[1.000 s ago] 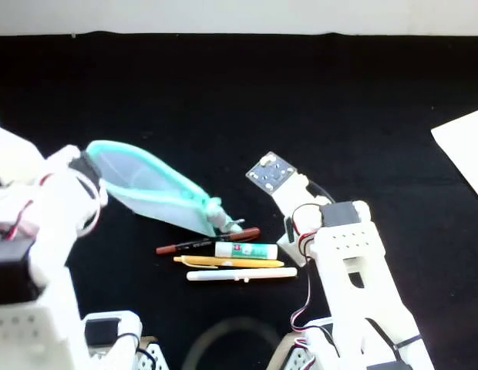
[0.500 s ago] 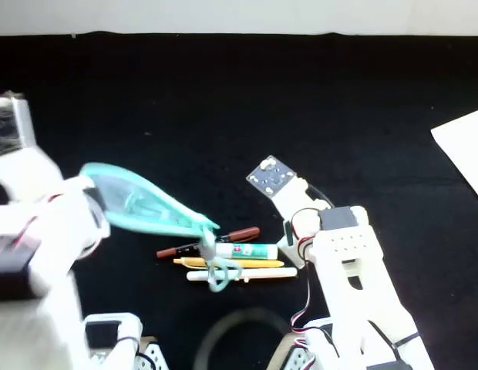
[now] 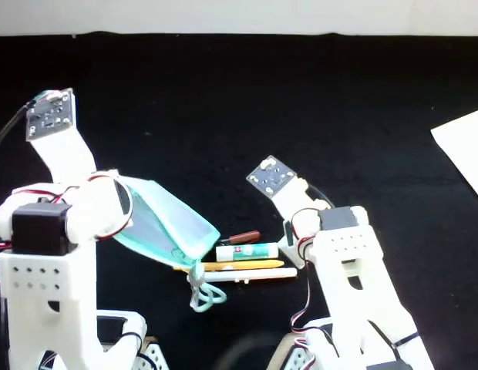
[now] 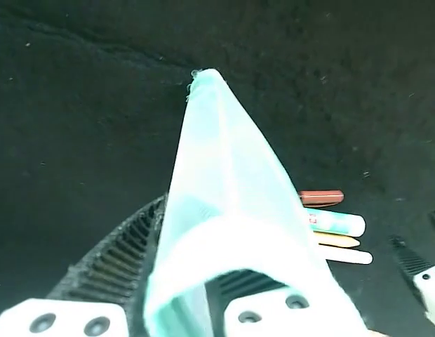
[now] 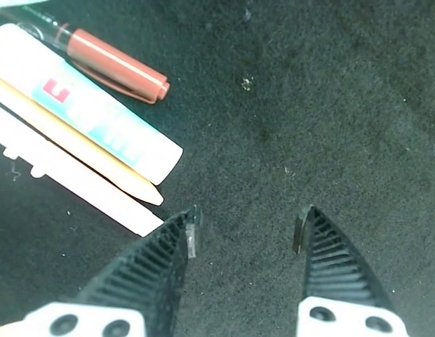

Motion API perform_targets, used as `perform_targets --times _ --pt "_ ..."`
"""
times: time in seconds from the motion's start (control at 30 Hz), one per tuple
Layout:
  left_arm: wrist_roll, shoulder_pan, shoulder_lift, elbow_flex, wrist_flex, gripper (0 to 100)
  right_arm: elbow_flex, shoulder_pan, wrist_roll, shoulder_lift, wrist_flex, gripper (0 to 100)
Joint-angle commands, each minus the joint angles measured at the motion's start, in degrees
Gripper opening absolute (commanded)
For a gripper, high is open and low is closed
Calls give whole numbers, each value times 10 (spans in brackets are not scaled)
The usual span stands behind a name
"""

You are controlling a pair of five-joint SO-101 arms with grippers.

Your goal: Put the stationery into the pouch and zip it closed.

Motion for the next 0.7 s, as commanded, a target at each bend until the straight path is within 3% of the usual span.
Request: perform_targets --times 0.0,0.27,0.67 --pt "51 1 -5 -61 1 6 -3 10 -4 -11 -8 224" --pt "196 -93 0 -122 4 6 -6 10 -35 -11 -8 224" --pt "295 -169 0 -106 -24 6 -2 6 -36 -11 -6 224"
